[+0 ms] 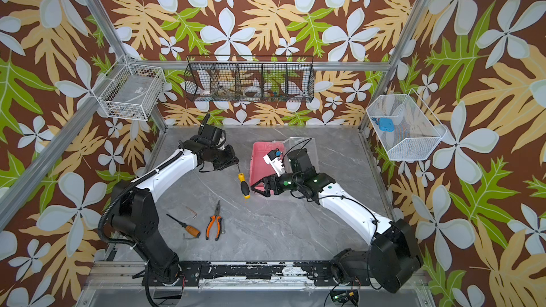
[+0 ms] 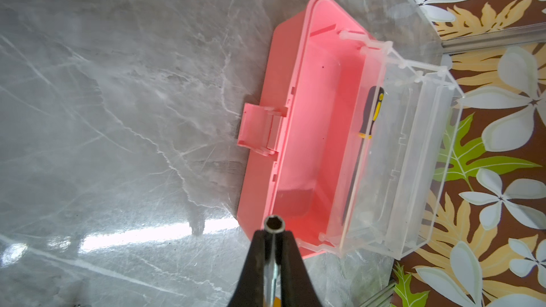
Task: Pack the tool kit
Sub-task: 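Grasp the yellow handle with the right gripper below the left gripper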
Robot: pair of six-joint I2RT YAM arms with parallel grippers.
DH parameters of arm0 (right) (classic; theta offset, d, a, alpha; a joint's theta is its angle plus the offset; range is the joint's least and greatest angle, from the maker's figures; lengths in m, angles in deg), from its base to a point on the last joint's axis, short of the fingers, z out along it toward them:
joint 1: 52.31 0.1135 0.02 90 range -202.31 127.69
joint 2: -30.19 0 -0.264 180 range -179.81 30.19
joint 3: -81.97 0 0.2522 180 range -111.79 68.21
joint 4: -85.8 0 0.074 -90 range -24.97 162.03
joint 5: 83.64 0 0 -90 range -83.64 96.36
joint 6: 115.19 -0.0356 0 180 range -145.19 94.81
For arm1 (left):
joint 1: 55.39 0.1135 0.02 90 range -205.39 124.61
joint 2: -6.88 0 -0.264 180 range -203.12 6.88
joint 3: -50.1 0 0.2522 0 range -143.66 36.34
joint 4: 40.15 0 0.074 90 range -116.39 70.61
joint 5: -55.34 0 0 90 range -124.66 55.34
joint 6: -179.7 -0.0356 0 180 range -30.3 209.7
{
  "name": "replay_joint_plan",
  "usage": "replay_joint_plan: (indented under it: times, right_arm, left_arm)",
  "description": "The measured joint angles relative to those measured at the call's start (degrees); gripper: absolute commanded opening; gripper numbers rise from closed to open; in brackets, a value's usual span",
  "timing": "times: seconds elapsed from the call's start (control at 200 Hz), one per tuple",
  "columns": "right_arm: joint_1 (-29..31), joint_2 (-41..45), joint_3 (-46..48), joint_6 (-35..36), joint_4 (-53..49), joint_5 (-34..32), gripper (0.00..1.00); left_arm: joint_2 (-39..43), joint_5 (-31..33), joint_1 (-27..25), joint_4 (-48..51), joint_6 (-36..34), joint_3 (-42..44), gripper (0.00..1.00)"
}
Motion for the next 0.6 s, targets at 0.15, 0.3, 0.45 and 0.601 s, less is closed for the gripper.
replay_joint_plan:
  times: [0.15,0.3,0.45,0.601]
  right_arm:
    - [-0.1,-0.1,0.0,0.3,-2.3,-3.1,0.92]
    - [0.4,-1.1,-1.9,0.6,-4.5,-6.1,0.96]
    - [2.3,-5.4,-7.3,1.0,-6.5,-9.2,0.97]
    - [5.2,-12.4,-14.3,1.2,-7.4,-11.0,0.89]
  left_arm:
    - [0.6,-2.5,0.0,0.0,0.5,-2.7,0.00]
    - [1.1,-4.1,0.0,0.0,0.6,-5.9,0.00]
    - [2.1,-5.2,-0.1,0.0,0.5,-6.1,0.00]
    - [3.5,-6.2,-0.2,0.0,0.4,-4.7,0.00]
